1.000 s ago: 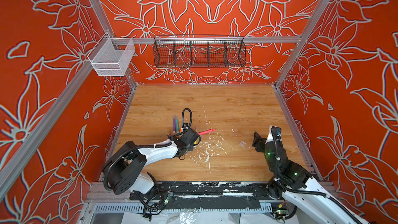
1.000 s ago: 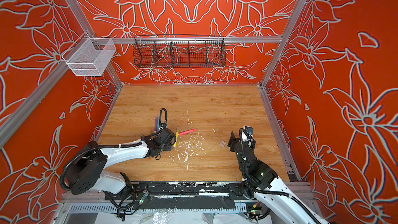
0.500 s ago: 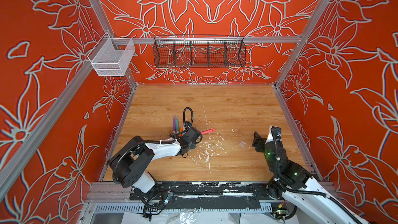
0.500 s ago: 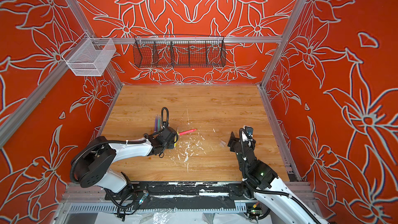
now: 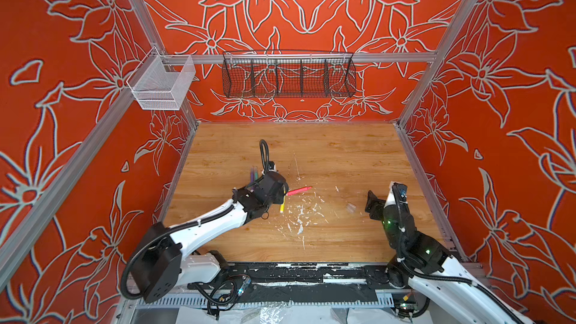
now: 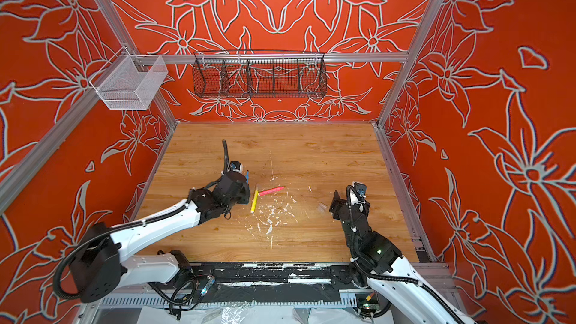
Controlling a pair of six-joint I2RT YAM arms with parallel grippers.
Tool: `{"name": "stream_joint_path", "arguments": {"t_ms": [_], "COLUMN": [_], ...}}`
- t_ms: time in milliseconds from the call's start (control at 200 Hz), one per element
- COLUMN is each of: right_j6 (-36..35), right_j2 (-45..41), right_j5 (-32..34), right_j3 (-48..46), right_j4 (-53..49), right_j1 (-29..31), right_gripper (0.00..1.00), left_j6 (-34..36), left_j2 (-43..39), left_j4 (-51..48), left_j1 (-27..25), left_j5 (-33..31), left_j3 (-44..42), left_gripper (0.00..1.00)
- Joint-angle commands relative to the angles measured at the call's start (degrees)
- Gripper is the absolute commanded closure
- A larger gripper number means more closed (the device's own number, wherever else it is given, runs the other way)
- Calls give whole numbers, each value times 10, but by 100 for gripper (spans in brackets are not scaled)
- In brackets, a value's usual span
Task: Insert the pens into the pen caps
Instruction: 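Lift the blue marker upright with the left gripper while the right gripper approaches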
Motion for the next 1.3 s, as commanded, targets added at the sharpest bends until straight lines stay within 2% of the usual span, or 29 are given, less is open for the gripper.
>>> {"name": "stream_joint_path", "arguments": {"t_ms": [0,225,365,510,645,791,941,1126,1291], "right_j6": [9,5,4,11,36,51,63,97,96], "right_j2": [2,-6,-30,-42,-6,54,97,128,169], "right_j5": [2,-24,-83,-211,-330,-388,-423,-472,-469], "right_j3": [6,5,0,7,35,103,143,132,164], "right_j4": [-4,-6,5,61,116,115,124,243,286], "right_j1": [-4,-4,-4,-3,-2,0,8,34,80], "right_gripper": [21,21,20,20,21,21,22,21,21], "left_j6": [44,82,105,113,126,123,150,176,177], "left_j2": [-52,-152,-188,-238,-267,-250,-206,-209,-201], "left_j4": [-13,75,34,35,23,70,43,35,32], "left_j1": [3,3,3,3,3,3,3,3,3], "left_j5": [10,75,151,186,197,233,305,323,344], "left_j3": [33,14,34,8,22,39,77,75,81], "left_gripper": [100,100,100,100,100,100,100,100,100]}}
